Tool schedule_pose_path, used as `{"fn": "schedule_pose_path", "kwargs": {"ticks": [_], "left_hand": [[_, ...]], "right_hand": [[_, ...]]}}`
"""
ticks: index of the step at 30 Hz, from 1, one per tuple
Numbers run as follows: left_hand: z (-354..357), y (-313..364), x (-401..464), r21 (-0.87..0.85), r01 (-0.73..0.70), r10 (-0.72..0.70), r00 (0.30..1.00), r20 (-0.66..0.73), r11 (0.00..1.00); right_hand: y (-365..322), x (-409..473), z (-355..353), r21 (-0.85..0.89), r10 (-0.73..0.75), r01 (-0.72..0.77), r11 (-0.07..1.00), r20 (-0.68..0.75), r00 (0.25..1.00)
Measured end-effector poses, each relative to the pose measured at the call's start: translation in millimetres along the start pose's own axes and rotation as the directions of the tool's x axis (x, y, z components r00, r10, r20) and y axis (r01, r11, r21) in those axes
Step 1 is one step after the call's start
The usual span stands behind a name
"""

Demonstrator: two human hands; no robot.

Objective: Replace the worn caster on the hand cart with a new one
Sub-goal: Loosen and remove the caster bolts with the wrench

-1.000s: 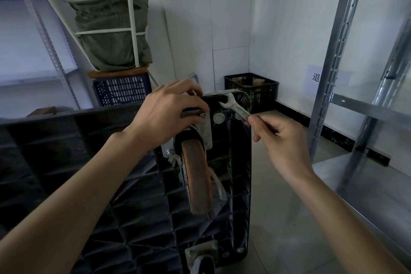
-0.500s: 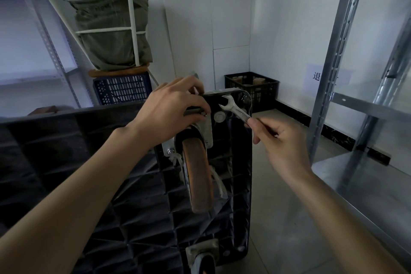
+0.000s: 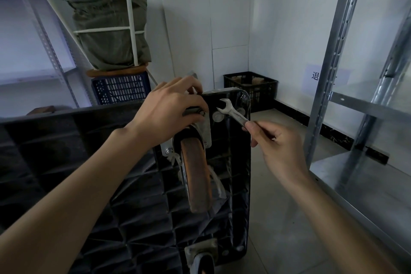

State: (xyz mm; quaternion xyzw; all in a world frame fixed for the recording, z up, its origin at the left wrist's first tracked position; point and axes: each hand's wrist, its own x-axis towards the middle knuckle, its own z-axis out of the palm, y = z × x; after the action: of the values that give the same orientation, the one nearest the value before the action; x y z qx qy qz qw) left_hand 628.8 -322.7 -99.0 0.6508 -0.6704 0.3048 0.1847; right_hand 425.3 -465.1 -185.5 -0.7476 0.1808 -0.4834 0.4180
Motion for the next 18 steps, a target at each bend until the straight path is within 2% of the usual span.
{"fn": "schedule_pose_path", "kwargs": {"ticks": [8, 18], "left_hand": [[6.1, 3.8, -2.2, -0.01, 0.036, -0.036, 0.995, -0.094, 0.999], [5.8, 1.7, -2.4, 0.022, 0.029, -0.028, 0.998, -0.051, 0.999]], "right_hand": [[4.4, -0.1, 0.0, -0.006, 0.009, -0.009, 1.0, -0.009, 1.0], [7.9, -2.2, -1.5, -0.005, 0.005, -0.005, 1.0, -0.009, 1.0]]}}
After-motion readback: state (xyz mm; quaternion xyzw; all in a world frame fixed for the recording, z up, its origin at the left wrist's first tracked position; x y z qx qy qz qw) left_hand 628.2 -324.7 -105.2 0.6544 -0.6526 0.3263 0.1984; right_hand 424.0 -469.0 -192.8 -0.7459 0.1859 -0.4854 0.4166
